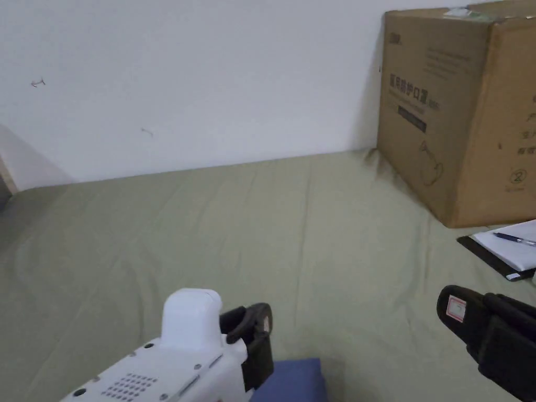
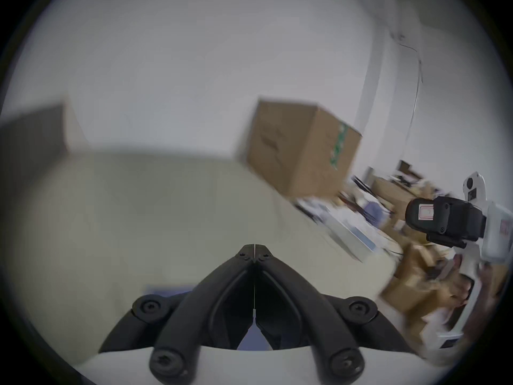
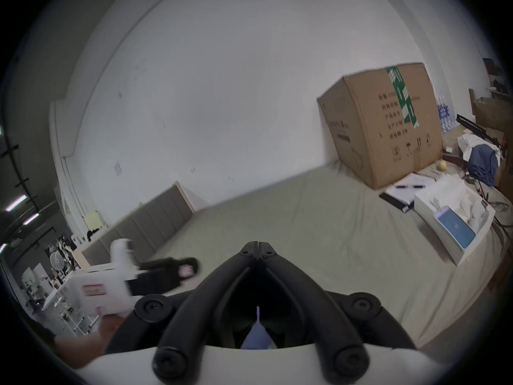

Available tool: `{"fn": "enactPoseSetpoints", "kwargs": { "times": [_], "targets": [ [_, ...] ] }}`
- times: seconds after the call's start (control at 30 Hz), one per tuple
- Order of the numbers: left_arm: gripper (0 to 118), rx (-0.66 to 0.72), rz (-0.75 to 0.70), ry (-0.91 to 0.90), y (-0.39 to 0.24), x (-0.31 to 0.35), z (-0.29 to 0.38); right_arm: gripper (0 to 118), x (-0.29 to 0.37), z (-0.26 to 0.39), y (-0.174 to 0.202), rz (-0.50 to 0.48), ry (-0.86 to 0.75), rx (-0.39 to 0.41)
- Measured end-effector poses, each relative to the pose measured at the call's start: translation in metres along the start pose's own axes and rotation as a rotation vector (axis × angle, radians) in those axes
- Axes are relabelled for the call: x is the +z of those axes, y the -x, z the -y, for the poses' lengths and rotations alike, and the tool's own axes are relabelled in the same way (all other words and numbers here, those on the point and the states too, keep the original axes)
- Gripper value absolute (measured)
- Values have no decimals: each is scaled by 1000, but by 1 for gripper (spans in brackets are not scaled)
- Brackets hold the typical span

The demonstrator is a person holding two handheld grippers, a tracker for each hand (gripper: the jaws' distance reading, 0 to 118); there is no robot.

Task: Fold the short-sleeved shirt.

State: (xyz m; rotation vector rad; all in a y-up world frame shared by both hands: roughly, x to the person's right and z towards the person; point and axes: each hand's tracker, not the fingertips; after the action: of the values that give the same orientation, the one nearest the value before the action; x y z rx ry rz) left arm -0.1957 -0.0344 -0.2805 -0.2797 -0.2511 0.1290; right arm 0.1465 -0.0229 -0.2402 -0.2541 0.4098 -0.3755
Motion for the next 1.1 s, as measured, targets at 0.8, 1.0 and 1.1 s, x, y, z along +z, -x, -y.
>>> {"fn": "enactPoseSetpoints", "kwargs": {
  "times": [0.8,1.0,1.1],
  "targets": [
    [0,-149,-612,-343,14,96,45,0,-4,66,26,419,-296,421],
    [0,-127,-626,-348,16,97,45,0,-7,64,27,435,-280,388],
    [0,-138,-591,-326,18,102,41,0,-8,56,28,361,-288,339]
  ]
}}
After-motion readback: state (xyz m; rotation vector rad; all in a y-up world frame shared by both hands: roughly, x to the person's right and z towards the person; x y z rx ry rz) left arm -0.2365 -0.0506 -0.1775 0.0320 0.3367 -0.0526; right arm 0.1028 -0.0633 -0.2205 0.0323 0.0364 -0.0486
